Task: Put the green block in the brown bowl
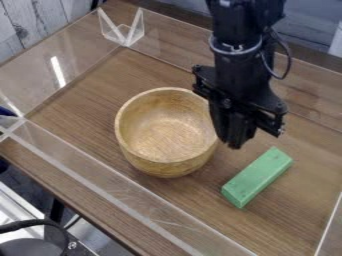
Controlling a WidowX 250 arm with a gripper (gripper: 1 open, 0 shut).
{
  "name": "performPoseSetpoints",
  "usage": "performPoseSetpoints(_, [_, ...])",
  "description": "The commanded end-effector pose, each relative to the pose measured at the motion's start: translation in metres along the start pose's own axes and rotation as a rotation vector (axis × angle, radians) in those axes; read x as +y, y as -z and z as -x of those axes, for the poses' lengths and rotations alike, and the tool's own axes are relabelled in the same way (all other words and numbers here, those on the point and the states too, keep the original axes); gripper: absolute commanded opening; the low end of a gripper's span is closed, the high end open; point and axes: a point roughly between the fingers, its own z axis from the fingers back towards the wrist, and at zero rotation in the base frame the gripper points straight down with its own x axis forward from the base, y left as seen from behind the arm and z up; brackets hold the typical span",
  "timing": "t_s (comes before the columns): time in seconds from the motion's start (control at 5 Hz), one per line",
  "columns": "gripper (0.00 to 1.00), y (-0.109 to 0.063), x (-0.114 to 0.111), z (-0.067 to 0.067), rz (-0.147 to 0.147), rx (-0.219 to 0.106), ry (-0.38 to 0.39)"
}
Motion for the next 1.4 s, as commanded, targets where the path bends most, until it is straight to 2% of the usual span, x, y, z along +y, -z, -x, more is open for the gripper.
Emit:
performPoseSetpoints(0.0, [1.00,-0.003,-0.003,-0.007,0.003,-0.028,0.012])
performPoseSetpoints(0.2, [1.00,0.000,-0.004,-0.008,0.007,-0.024,0.017])
performPoseSetpoints(0.4, [0.00,0.002,-0.005,-0.009,0.008,-0.023,0.016])
performPoseSetpoints(0.6, [1.00,0.006,-0.005,-0.010,0.010,-0.018,0.017])
performPoseSetpoints(0.8, [0.00,0.008,-0.006,-0.011,0.011,-0.017,0.016])
performPoseSetpoints(1.0, [1.00,0.011,-0.006,-0.012,0.013,-0.012,0.017])
performPoseSetpoints(1.2, [0.00,0.013,-0.006,-0.013,0.015,-0.011,0.015])
